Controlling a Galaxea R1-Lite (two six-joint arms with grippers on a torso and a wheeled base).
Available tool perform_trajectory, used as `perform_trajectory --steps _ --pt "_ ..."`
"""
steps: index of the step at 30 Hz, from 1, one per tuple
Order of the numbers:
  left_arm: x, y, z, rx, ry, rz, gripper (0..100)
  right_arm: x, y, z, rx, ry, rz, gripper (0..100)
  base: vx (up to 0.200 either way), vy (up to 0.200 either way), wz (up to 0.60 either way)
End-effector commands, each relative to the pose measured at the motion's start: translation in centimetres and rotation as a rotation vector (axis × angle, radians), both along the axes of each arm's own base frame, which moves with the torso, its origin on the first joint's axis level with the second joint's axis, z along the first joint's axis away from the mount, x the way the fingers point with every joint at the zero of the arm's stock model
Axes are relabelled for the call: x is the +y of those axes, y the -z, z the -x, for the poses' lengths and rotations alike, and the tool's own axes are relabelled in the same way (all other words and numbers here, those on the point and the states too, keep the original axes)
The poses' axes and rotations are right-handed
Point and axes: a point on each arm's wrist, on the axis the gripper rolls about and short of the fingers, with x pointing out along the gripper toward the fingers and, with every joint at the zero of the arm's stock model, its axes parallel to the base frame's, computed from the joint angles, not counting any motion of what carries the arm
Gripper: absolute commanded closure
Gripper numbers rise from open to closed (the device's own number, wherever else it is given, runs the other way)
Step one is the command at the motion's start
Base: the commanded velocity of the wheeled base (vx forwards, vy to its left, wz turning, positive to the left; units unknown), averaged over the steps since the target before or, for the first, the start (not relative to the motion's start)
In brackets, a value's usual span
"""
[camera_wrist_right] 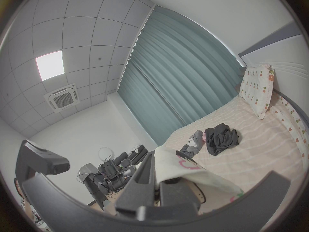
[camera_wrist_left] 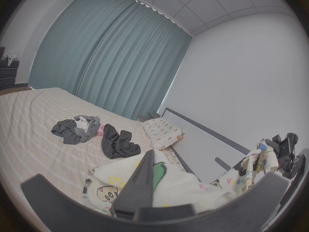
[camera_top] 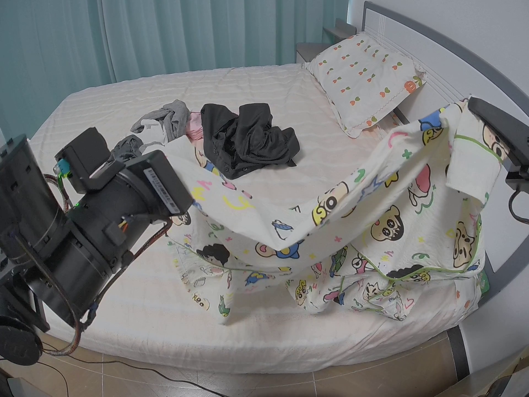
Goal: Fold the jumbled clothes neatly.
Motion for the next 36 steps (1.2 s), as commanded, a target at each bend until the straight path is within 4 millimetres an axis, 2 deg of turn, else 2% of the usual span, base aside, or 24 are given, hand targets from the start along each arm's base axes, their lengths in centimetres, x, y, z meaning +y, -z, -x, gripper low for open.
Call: perform_trajectory --steps 1,6,14,15,21,36 --pt "0.8 -0.1 1.8 0.013 0.035 -0.015 100 -0.6 0.2 1.2 -0.016 -0.023 -0.005 100 0.000 0.000 0.00" --pt "1.6 0.0 3.4 0.043 0.073 -0.048 100 -1.0 0.0 1.9 -0.033 -0.053 -0.010 100 0.000 0.000 0.00" --pt "2.6 -0.5 4.1 0.044 0.075 -0.048 100 -1.8 -0.1 3.2 0.002 -0.129 -0.038 100 0.000 0.000 0.00" --pt "3.0 -1.0 4.6 0.029 0.073 -0.035 100 -2.1 0.0 3.9 0.046 -0.193 -0.053 100 0.000 0.000 0.00" --pt "3.8 -1.4 5.6 0.029 0.095 -0.034 100 -2.5 -0.6 4.4 0.040 -0.202 -0.065 100 0.000 0.000 0.00" --pt "3.8 -0.8 6.5 0.053 0.144 -0.050 100 -3.1 -0.5 5.5 0.177 -0.281 -0.098 100 0.000 0.000 0.00"
